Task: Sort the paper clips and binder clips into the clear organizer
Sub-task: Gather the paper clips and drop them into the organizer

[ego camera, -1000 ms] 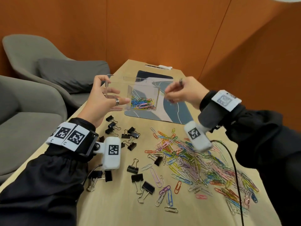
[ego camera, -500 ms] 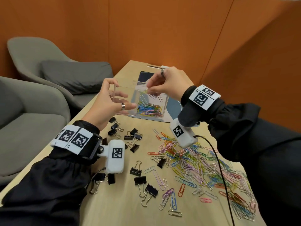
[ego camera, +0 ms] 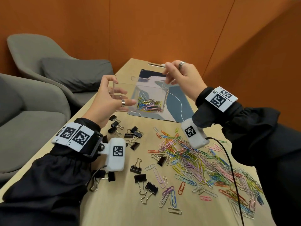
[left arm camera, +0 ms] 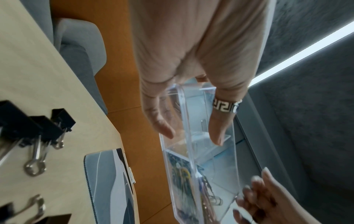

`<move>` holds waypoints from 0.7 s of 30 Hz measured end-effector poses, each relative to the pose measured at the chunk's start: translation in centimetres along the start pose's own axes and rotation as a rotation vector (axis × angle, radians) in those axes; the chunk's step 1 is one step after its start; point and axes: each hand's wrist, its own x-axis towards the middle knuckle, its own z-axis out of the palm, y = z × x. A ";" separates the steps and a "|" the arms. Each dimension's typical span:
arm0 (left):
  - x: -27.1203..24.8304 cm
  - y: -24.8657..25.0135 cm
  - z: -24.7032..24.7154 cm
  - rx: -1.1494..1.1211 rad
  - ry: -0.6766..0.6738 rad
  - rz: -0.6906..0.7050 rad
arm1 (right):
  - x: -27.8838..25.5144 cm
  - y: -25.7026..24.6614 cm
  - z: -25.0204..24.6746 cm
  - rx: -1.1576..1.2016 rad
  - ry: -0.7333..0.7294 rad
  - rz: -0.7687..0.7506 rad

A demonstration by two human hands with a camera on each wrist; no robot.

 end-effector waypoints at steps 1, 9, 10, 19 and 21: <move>0.0 0.0 0.0 -0.003 0.012 0.004 | -0.3 0.6 -0.2 -0.012 0.061 0.006; 0.3 0.1 -0.5 -0.020 0.099 0.010 | -5.1 4.2 0.5 -0.402 -0.741 0.300; 0.3 0.1 -0.4 -0.016 0.099 0.007 | -5.7 4.4 0.8 -0.432 -0.876 0.326; 0.2 0.0 -0.3 0.001 0.088 -0.002 | -8.4 4.5 1.1 -0.516 -1.034 0.288; 0.2 0.0 -0.3 0.002 0.083 -0.001 | -9.2 4.2 0.8 -0.515 -0.983 0.262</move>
